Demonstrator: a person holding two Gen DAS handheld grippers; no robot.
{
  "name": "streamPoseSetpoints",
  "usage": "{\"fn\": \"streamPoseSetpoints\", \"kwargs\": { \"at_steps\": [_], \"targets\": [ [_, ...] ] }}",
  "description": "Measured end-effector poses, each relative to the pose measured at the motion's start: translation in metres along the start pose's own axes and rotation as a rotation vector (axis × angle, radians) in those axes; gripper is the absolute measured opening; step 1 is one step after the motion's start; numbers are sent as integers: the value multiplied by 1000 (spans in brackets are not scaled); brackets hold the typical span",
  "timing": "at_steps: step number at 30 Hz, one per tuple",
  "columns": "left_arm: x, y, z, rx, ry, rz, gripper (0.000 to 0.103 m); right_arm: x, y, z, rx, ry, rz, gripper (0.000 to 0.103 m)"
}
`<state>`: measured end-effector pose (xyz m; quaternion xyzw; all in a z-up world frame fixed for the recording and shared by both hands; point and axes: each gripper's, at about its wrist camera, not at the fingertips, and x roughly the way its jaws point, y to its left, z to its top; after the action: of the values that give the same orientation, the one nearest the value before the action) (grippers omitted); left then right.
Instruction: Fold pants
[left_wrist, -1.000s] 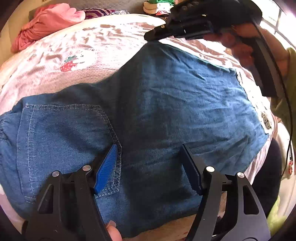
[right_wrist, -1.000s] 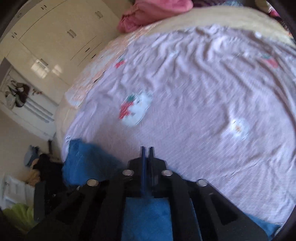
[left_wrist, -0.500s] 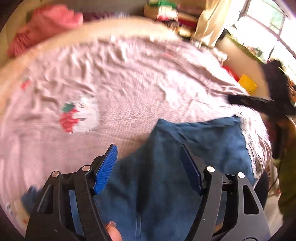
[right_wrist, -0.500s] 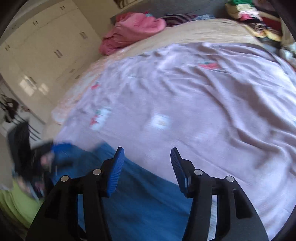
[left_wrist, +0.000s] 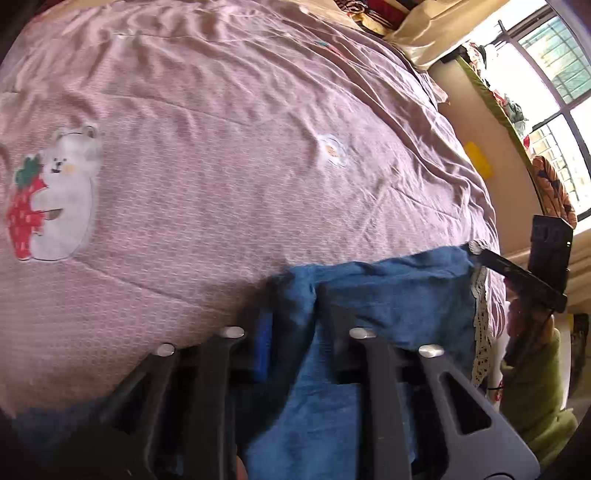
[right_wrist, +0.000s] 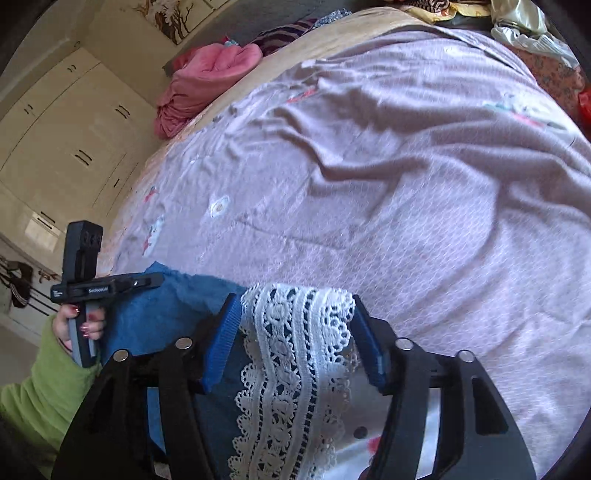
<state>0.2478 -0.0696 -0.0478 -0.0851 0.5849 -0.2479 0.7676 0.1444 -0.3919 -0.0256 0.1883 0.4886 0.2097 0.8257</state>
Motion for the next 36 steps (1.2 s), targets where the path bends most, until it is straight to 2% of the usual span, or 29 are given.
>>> {"fn": "streamPoseSetpoints", "kwargs": {
  "at_steps": [1,2,6,8,9,11,14,15,17,20,22,24,25,26,28,29,31,33,34,36],
  "targets": [
    [-2,0,-2,3,-14,2,8,0,0,-2,4,-7,15,21],
    [-4,0,-3,0,-33,-4,7,-1,3,-3,6,-26,35,17],
    [-27,7,-13,-25,-155,-95,6,-28,14,-13,-45,-145,68,14],
    [-36,1,-18,6,-219,-101,6,-34,20,-16,-79,-182,55,14],
    [-38,-1,-18,17,-253,-90,6,-35,22,-17,-98,-192,35,14],
    [-35,-2,-13,30,-265,-40,7,-27,23,-15,-120,-178,-36,14],
    [-17,-4,-7,56,-260,123,2,-8,18,-13,-125,-139,-131,14],
    [-14,-1,-6,54,-255,151,0,-2,15,-14,-130,-125,-162,14],
    [-7,11,-6,33,-228,173,0,7,7,-16,-104,-106,-172,16],
    [-9,21,-9,11,-242,143,0,13,3,-18,-94,-106,-200,20],
    [-20,19,-9,19,-278,145,0,10,4,-17,-95,-113,-217,34],
    [-42,10,-15,32,-331,119,0,-6,8,-17,-87,-152,-224,42],
    [-51,5,-18,45,-350,130,1,-17,12,-18,-89,-182,-226,48],
    [-59,-1,-22,61,-361,140,2,-29,19,-22,-98,-221,-231,51],
    [-67,-13,-34,93,-368,121,13,-44,32,-33,-111,-264,-218,58],
    [-68,-20,-42,110,-361,101,16,-47,43,-43,-123,-267,-203,58],
    [-64,-33,-54,142,-347,91,30,-42,63,-59,-171,-255,-179,58],
    [-56,-45,-68,180,-331,93,35,-32,80,-70,-211,-230,-168,58],
    [-48,-50,-75,207,-316,135,46,-26,88,-76,-228,-219,-168,58],
    [-33,-56,-85,255,-298,232,58,-15,103,-88,-280,-197,-219,59]
  ]
}}
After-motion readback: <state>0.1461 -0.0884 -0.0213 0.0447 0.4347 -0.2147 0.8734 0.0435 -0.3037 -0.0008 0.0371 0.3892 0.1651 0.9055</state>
